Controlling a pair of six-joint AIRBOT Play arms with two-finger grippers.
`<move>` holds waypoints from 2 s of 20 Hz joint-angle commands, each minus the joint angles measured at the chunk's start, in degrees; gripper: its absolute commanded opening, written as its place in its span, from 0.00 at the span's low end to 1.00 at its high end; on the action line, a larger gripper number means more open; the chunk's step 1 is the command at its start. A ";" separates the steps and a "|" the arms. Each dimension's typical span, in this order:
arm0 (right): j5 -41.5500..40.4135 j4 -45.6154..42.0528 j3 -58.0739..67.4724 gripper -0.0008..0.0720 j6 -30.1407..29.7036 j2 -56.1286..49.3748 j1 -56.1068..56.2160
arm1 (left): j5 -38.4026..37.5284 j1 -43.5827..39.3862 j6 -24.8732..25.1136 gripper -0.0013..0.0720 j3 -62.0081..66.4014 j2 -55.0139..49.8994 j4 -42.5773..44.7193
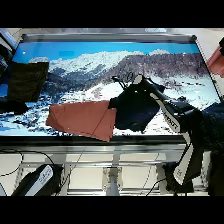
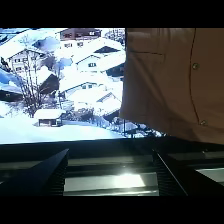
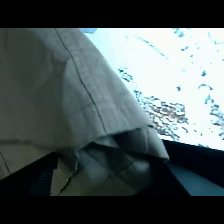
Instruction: Fold the clothes and pants, and hang the long-sleeved shirts on hangers.
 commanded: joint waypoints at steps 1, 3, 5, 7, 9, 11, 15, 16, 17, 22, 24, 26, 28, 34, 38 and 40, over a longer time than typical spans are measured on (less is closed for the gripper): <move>0.79 0.90 -0.02 0.75 -0.35 -0.44 2.29 | 0.57 0.04 0.00 0.85 -0.04 -0.11 0.00; 0.68 0.87 -0.02 0.51 -0.31 -0.44 3.13 | 0.85 0.04 0.00 0.85 -0.04 -0.11 0.00; 0.85 1.42 -0.02 0.10 0.31 -0.39 3.37 | 1.27 0.04 0.00 0.85 -0.04 -0.11 0.00; 3.45 2.27 1.38 0.03 1.97 -0.26 3.28 | 1.51 0.04 0.00 0.85 -0.04 -0.11 0.00; 8.48 1.97 6.40 0.03 4.46 0.07 2.99 | 1.86 0.04 0.00 0.85 -0.02 -0.11 -0.02; 11.30 -0.79 12.55 0.03 8.44 2.03 1.86 | 1.86 0.04 0.00 0.85 -0.02 -0.11 -0.02; 17.40 -11.52 21.66 0.03 15.72 8.28 -5.14 | 2.10 0.04 0.00 0.85 -0.04 -0.11 -0.02; 19.26 -13.55 22.03 0.03 17.05 10.12 -8.04 | 2.43 0.04 0.00 0.85 -0.04 -0.11 -0.02; 20.81 -14.29 21.99 0.02 18.10 11.63 -10.99 | 2.58 0.02 -0.02 0.85 -0.02 -0.20 -0.04; 25.86 -16.61 17.77 0.03 20.83 15.12 -26.01 | 2.71 0.02 -0.02 0.85 -0.04 -1.22 -0.04; 25.77 -16.63 12.52 0.03 20.72 15.23 -29.64 | 2.69 0.02 -0.02 0.85 -0.02 -1.73 -0.04; 24.70 -16.72 5.66 0.03 19.12 15.23 -31.01 | 2.69 0.02 -0.02 0.85 -0.04 -2.16 -0.04; 22.88 -18.03 -0.74 0.03 17.73 15.23 -30.95 | 2.58 0.02 -0.09 0.85 -0.04 -2.19 -0.04; 20.70 -23.63 -14.29 0.10 16.31 15.58 -31.39 | 2.29 0.02 -0.44 0.85 -0.04 -2.19 -0.02; 15.28 -24.44 -15.67 0.45 16.33 19.82 -32.37 | 2.67 0.02 -0.44 0.85 -0.02 -2.19 -0.02; 12.39 -27.28 -15.63 0.46 16.52 23.98 -33.11 | 2.67 0.02 -0.44 0.85 -0.02 -2.19 -0.04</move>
